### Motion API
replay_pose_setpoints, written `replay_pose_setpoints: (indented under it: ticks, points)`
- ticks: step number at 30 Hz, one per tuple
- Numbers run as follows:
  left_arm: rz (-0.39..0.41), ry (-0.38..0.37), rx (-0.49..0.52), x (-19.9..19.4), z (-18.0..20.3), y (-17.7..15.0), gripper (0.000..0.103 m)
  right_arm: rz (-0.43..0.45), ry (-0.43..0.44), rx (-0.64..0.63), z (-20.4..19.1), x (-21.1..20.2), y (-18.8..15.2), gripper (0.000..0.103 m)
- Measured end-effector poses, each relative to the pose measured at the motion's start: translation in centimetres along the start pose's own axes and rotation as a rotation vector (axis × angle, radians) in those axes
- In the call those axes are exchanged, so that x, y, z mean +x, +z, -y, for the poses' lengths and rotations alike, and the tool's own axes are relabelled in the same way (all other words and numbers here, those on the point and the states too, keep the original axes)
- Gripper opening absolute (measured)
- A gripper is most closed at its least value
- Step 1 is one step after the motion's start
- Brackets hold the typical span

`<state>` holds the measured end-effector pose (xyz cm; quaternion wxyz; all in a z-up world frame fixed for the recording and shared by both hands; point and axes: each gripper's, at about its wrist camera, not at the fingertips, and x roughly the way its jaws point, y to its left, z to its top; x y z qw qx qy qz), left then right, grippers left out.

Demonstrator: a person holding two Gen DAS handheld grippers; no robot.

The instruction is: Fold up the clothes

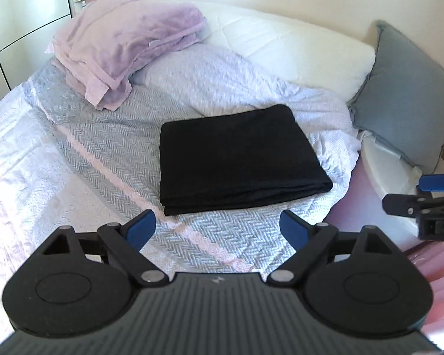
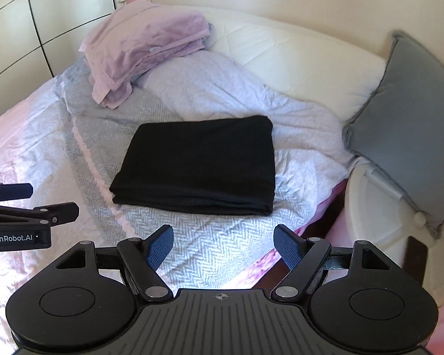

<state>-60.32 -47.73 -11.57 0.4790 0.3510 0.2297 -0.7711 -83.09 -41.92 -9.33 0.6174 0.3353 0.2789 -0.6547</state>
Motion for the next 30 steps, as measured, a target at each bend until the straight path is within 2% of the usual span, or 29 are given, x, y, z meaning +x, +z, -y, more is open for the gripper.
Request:
replay_pose_setpoints:
  ticks: [7, 12, 25, 30]
  points:
    - [0.022, 0.002, -0.008, -1.4, -1.7, -0.4, 0.089, 0.027, -0.038, -0.022, -3.5, -1.3, 0.0, 0.078]
    - [0.026, 0.013, -0.005, -1.7, -2.0, -0.5, 0.089, 0.026, -0.044, -0.025, -4.4, -1.4, -0.2, 0.078]
    - [-0.003, 0.029, 0.002, -0.9, -0.7, -0.6, 0.089, 0.006, -0.026, 0.001, -2.9, -0.4, -0.3, 0.078]
    - [0.02, 0.037, -0.011, -0.8, -0.1, -0.6, 0.089, -0.002, -0.023, 0.001, -2.2, -0.1, -0.4, 0.078]
